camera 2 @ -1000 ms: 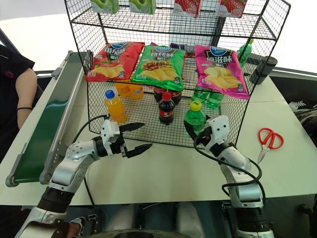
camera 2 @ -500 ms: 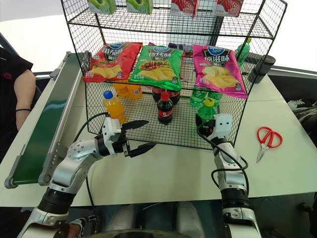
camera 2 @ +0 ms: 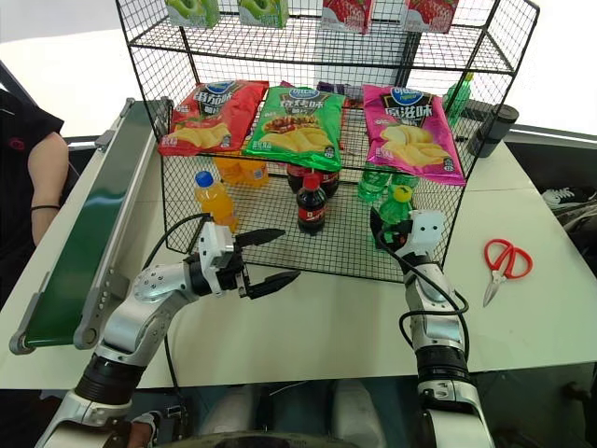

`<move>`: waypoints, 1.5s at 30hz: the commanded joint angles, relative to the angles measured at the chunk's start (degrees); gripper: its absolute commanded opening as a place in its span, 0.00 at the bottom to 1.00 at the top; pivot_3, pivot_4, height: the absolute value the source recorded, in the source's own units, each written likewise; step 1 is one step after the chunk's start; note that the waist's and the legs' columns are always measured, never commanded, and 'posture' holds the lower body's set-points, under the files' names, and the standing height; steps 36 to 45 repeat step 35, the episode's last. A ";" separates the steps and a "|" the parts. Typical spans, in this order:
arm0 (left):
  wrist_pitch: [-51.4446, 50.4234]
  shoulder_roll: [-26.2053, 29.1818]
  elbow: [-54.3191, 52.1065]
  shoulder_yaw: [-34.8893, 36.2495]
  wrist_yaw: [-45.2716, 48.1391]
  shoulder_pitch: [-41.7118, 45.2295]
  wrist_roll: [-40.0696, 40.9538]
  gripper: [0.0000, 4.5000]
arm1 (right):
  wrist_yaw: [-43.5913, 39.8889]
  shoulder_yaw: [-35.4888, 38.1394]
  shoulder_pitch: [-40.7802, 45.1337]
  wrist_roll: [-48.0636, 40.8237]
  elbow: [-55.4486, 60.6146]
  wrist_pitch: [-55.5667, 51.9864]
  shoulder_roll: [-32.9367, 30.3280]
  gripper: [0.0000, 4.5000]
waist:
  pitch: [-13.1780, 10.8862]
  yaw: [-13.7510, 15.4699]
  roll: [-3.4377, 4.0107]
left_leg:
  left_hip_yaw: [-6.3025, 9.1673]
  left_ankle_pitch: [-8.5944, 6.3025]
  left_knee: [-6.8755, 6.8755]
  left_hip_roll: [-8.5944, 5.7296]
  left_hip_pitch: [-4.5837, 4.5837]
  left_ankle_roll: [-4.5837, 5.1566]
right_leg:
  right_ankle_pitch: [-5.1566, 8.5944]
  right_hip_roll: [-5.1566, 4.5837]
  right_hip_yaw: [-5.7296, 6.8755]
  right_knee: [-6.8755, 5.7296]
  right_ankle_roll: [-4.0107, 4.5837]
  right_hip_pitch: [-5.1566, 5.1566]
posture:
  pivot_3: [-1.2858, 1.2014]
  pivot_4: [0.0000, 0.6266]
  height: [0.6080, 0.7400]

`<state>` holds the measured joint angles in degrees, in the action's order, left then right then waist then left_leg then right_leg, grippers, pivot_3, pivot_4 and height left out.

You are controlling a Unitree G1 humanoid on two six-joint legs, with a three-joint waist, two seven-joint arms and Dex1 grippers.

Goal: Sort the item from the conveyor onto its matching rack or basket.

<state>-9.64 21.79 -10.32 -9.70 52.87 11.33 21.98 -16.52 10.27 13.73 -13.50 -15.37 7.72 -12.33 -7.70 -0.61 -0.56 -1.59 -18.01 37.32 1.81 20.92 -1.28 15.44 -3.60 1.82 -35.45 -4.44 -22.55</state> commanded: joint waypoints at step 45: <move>5.33 13.63 8.83 16.26 -2.86 -11.70 -3.38 1.00 | -22.47 13.00 -32.01 -12.78 36.19 -14.51 -20.90 0.99 | 0.03 0.12 0.00 | -0.05 -0.02 -0.18 0.03 -0.45 0.03 | 0.08 -0.11 -0.05 0.08 0.13 0.30 | 0.52 0.24 1.00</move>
